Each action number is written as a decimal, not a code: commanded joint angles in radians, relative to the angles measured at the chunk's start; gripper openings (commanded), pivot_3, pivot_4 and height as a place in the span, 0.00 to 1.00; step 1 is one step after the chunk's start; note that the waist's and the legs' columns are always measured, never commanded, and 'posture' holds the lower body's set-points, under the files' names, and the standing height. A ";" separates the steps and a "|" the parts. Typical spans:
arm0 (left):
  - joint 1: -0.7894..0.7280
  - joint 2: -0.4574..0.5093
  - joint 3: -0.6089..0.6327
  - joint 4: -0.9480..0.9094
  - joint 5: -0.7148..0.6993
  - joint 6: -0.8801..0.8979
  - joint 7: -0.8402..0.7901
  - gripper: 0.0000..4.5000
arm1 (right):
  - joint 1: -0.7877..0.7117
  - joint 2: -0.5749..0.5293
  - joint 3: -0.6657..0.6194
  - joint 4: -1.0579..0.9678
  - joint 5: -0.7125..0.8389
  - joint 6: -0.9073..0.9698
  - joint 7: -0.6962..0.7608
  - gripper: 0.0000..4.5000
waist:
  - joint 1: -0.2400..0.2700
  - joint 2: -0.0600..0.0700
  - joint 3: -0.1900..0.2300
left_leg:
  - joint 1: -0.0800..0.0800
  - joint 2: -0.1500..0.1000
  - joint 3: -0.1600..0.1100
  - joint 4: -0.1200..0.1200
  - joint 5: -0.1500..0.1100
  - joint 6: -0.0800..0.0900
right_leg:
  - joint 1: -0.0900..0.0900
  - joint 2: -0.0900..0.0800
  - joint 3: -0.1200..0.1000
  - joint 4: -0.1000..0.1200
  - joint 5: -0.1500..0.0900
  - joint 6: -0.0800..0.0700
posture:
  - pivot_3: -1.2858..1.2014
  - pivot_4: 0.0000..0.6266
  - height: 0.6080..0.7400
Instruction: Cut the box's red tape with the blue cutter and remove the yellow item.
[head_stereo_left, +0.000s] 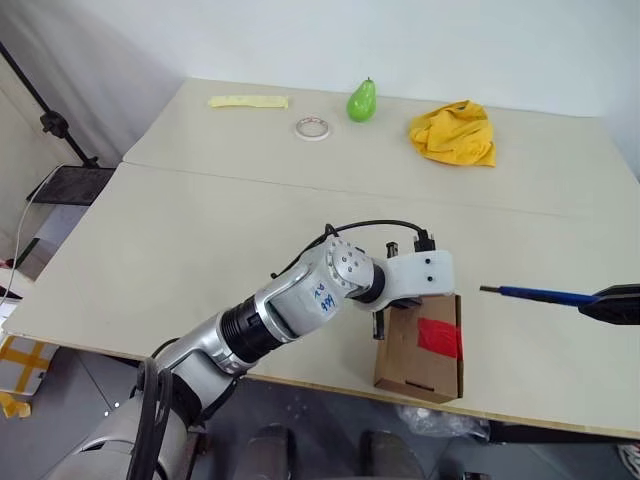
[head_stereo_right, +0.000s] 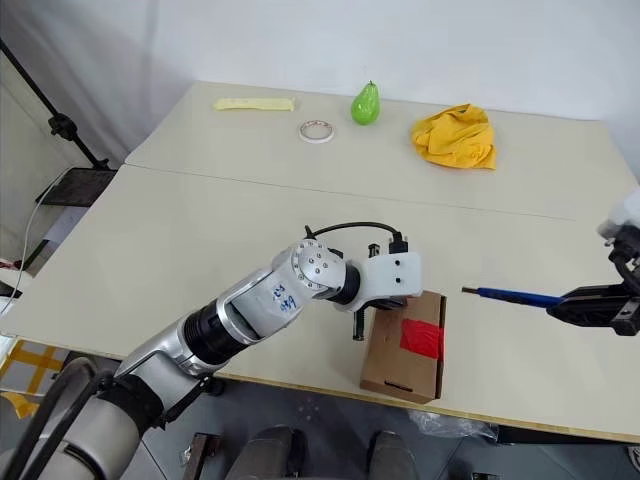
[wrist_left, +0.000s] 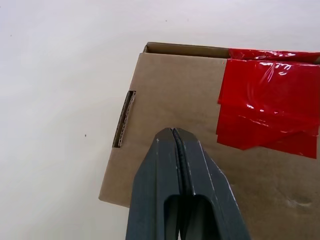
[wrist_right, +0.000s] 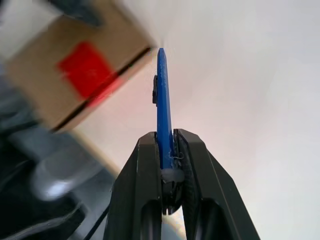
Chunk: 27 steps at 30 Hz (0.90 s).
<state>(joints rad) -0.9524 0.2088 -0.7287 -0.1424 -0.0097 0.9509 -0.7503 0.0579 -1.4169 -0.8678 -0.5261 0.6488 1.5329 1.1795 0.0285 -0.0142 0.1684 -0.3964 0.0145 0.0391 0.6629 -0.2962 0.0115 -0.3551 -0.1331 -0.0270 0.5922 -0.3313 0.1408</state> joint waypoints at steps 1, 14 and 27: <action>0.060 -0.012 -0.018 0.057 0.004 0.053 0.021 0.01 | -0.090 0.137 0.021 0.006 -0.046 -0.040 -0.176 0.03 | 0.000 0.000 0.000 | 0.000 0.000 0.000 0.000 0.000 0.000 | 0.000 0.000 0.000 0.000 0.000 0.000 | 0.52 0.24 1.00; 0.127 -0.108 0.183 -0.021 -0.050 0.105 0.124 0.01 | -0.203 0.771 0.152 0.014 -0.212 -0.182 -0.702 0.03 | -0.002 0.010 0.001 | -0.007 -0.003 0.001 0.001 0.006 0.000 | -0.006 0.000 0.004 0.002 0.008 0.013 | 0.52 0.24 1.00; 0.038 -0.100 0.406 -0.034 -0.149 0.139 0.145 0.00 | -0.063 0.794 0.063 -0.053 -0.191 -0.293 -0.738 1.00 | -0.004 0.012 0.001 | -0.011 -0.008 0.005 0.001 0.008 0.000 | -0.017 0.001 0.007 0.013 0.008 0.014 | 0.52 0.24 1.00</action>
<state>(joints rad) -0.8899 0.1120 -0.3542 -0.1436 -0.1316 1.0817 -0.6038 -0.0092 -0.6018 -0.7671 -0.5271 0.4469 1.2640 0.4455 0.0249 -0.0018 0.1697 -0.4069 0.0062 0.0448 0.6637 -0.2878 0.0116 -0.3718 -0.1320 -0.0197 0.6054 -0.3232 0.1553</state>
